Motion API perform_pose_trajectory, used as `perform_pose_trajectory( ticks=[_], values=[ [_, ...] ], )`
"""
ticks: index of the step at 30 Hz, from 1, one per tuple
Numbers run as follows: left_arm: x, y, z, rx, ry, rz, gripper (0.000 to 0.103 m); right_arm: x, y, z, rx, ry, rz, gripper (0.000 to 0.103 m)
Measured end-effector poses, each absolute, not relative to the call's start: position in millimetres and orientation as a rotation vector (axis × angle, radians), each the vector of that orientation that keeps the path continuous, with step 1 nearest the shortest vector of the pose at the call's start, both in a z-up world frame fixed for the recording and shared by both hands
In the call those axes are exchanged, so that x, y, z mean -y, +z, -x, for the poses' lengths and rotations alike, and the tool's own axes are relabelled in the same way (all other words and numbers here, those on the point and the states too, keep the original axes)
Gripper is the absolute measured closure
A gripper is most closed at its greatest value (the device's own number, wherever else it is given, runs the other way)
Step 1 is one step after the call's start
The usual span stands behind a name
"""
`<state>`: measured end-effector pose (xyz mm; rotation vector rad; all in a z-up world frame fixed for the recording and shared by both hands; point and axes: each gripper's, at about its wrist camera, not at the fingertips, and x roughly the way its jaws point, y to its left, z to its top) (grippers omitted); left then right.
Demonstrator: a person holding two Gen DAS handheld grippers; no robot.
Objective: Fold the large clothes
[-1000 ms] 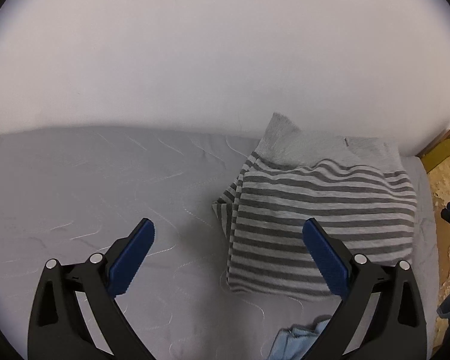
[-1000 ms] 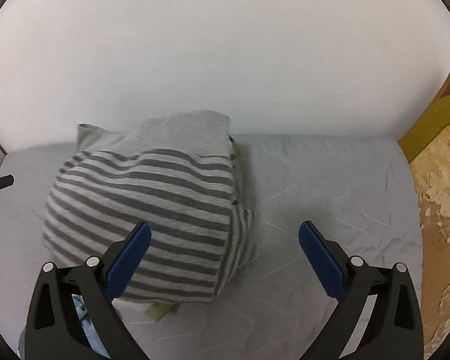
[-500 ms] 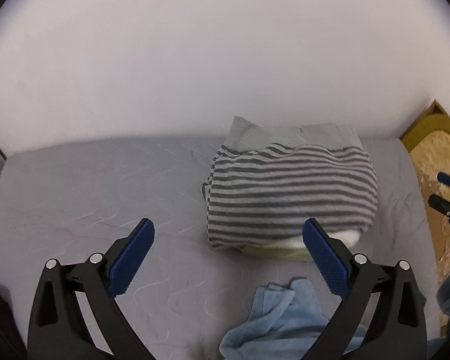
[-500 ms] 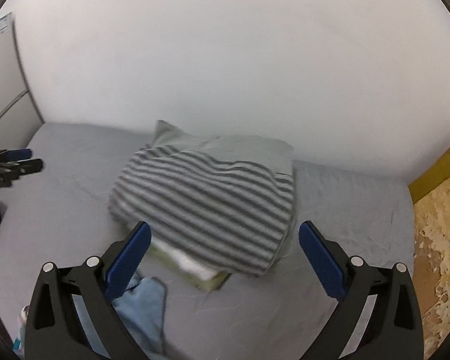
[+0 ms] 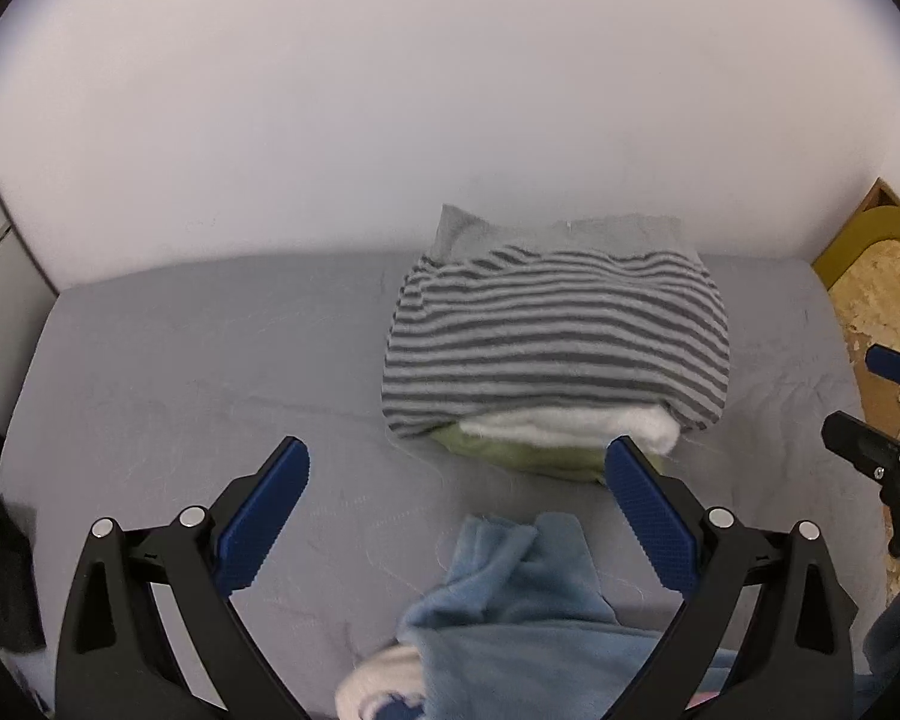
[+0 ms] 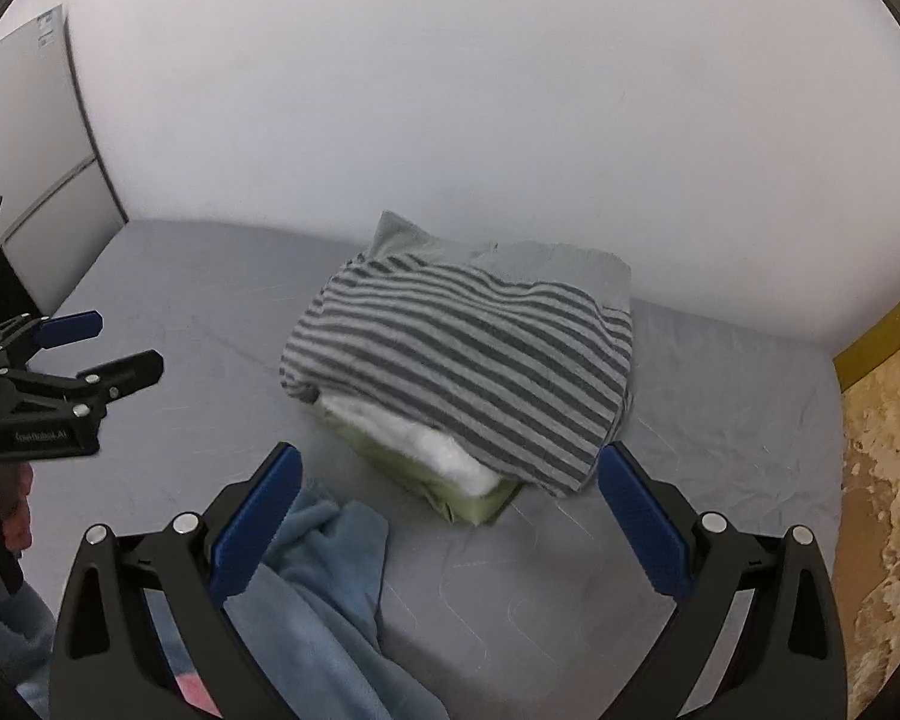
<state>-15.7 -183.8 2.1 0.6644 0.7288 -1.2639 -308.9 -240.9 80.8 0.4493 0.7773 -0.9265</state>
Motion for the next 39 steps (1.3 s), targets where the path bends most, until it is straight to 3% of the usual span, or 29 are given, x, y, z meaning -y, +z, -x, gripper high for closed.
perform_pose_trajectory(
  ticks=[13,39],
  values=[
    [142.5,-29.0,86.0,-0.834,-1.141,-0.628,0.006,202.2,44.9,330.7,-0.836,-0.881,-0.424,0.006],
    [135.0,-42.0,87.0,-0.861,-1.15,-0.648,0.006,196.0,39.8,326.9,-0.869,-0.902,-0.396,0.006]
  ],
)
